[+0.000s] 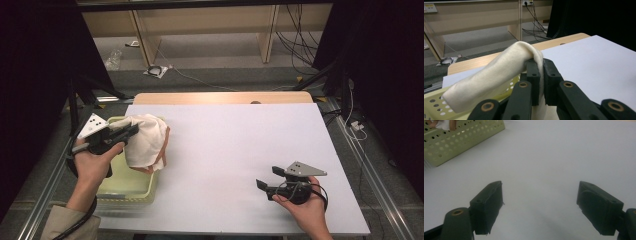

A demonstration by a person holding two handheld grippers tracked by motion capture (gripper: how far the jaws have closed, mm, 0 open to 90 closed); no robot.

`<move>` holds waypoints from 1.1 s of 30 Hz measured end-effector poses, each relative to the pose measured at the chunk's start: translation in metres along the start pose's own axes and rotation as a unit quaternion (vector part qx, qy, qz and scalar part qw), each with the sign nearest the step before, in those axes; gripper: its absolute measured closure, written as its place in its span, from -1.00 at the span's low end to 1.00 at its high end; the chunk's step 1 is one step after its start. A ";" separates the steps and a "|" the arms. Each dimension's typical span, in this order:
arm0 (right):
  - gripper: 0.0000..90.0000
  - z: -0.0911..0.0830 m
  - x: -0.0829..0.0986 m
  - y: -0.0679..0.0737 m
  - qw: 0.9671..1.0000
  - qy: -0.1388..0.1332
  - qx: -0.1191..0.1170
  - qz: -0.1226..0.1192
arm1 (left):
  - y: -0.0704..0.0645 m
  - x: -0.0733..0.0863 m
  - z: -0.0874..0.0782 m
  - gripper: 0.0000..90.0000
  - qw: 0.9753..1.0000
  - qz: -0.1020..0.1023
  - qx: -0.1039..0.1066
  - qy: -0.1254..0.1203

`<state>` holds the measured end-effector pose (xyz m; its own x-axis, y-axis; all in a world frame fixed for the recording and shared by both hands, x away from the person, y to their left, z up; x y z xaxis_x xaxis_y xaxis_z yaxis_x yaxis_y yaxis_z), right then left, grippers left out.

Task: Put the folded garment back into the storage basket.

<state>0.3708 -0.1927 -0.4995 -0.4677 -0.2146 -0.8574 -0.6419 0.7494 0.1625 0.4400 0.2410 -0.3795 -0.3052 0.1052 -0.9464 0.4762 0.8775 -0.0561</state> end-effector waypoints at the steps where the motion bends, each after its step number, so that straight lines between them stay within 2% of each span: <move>1: -0.52 0.000 0.000 0.000 1.000 0.000 0.000 0.000 | 0.000 0.000 0.000 0.87 1.000 0.000 0.000 0.000; 33: -0.52 0.000 0.000 0.000 1.000 0.002 0.001 0.001 | 0.009 0.003 -0.005 0.87 1.000 -0.005 -0.007 0.011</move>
<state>0.3708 -0.1929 -0.4998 -0.4703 -0.2157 -0.8557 -0.6406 0.7504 0.1629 0.4394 0.2516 -0.3815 -0.3292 0.1062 -0.9383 0.4612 0.8851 -0.0616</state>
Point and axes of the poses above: each handheld gripper's, and its own axes: z roughly forward along the jaws, x roughly out of its underside, y roughly to its left, the point moved 7 cm from there along z, roughly forward along the jaws, and after that the axes turned 1 degree about -x, right-handed, at the moved point
